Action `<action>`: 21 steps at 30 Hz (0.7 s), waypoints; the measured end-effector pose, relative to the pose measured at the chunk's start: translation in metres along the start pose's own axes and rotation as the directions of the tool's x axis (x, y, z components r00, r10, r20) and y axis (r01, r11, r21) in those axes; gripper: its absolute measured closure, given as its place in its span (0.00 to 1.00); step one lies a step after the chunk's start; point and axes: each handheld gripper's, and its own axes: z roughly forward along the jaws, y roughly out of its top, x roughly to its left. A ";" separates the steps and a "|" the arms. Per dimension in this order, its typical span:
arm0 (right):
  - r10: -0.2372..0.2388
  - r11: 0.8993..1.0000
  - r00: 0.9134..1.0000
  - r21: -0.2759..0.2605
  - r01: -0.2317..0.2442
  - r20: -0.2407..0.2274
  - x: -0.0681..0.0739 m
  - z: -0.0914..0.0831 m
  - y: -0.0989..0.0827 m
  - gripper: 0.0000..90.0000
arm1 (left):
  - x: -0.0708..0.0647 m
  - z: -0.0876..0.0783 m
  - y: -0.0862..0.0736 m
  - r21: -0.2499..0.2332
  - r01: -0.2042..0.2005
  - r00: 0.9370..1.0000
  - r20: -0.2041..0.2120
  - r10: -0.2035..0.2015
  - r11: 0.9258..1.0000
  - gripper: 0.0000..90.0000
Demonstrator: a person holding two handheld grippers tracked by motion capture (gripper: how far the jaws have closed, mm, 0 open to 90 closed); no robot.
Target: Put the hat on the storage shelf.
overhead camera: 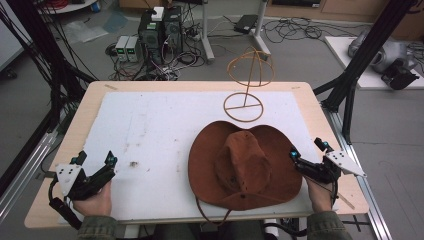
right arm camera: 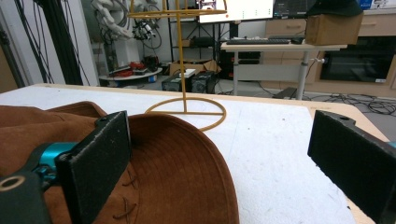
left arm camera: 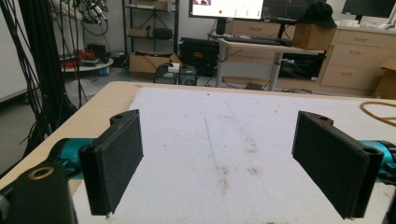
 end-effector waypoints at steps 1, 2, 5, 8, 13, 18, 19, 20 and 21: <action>0.001 1.000 1.000 0.000 -0.001 0.000 0.000 0.000 0.000 0.06 | 0.000 0.000 0.000 0.000 0.001 1.000 0.001 -0.001 1.000 0.18; 0.006 1.000 1.000 0.000 -0.006 -0.001 0.000 0.000 0.000 0.06 | 0.000 0.000 0.000 0.000 0.001 1.000 0.001 -0.001 1.000 0.18; 0.002 1.000 1.000 -0.001 -0.002 -0.003 0.000 0.000 0.000 0.06 | 0.000 0.000 0.000 -0.002 0.001 1.000 0.001 -0.001 1.000 0.18; 0.004 1.000 1.000 -0.001 -0.004 -0.006 0.000 0.000 0.000 0.06 | 0.000 0.000 0.000 -0.001 0.001 1.000 0.002 -0.001 1.000 0.18; 0.013 1.000 1.000 -0.003 -0.013 -0.011 0.000 0.000 0.001 0.06 | 0.000 0.000 0.000 0.002 0.002 1.000 0.005 -0.002 1.000 0.18; 0.015 1.000 1.000 -0.003 -0.015 -0.020 0.000 0.000 0.001 0.06 | 0.000 0.001 0.000 0.002 0.003 1.000 0.007 -0.003 1.000 0.18; 0.015 1.000 1.000 -0.003 -0.015 -0.022 0.000 0.000 0.001 0.06 | 0.000 0.001 0.000 0.002 0.003 1.000 0.006 -0.003 1.000 0.18; 0.016 1.000 1.000 -0.004 -0.016 -0.023 0.000 0.000 0.001 0.06 | 0.000 0.001 0.000 0.002 0.005 1.000 0.007 -0.005 1.000 0.18; 0.018 1.000 1.000 -0.003 -0.018 -0.025 0.000 0.000 0.002 0.06 | -0.001 0.001 -0.001 0.001 0.006 1.000 0.006 -0.006 1.000 0.18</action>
